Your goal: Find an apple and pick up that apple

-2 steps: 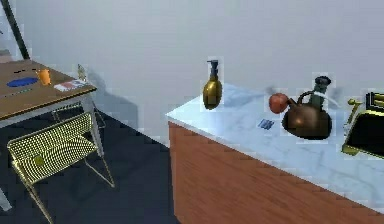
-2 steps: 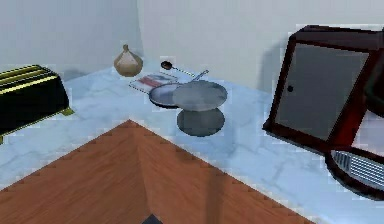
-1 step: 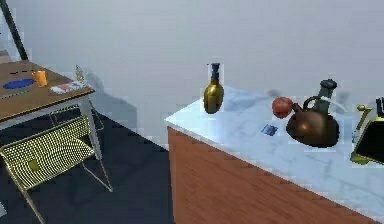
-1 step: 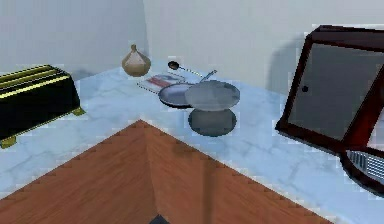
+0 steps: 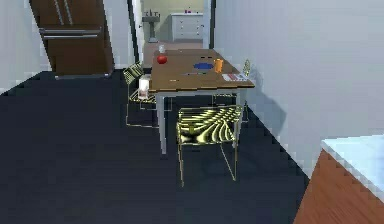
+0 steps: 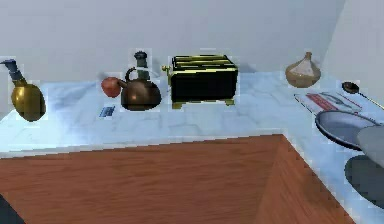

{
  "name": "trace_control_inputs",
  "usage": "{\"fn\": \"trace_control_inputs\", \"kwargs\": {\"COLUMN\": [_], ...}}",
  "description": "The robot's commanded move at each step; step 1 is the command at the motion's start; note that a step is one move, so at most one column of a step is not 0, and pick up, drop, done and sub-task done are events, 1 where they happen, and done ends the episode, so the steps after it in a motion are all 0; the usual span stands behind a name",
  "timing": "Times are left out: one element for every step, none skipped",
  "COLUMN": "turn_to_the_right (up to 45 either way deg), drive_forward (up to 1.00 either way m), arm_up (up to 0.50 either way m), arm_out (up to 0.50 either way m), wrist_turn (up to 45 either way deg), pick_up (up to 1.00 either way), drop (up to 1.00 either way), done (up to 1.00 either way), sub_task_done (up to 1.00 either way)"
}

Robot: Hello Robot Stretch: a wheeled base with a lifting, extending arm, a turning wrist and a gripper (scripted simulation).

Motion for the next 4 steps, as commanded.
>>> {"fn": "trace_control_inputs", "kwargs": {"turn_to_the_right": [-18.0,45.0,45.0,36.0], "drive_forward": [0.00,0.00,0.00,0.00], "arm_up": [0.00,0.00,0.00,0.00], "arm_out": [0.00,0.00,0.00,0.00], "wrist_turn": [0.0,0.0,0.0,0.0], "pick_up": [0.00,0.00,0.00,0.00], "drop": [0.00,0.00,0.00,0.00], "done": [0.00,0.00,0.00,0.00], "sub_task_done": [0.00,0.00,0.00,0.00]}}
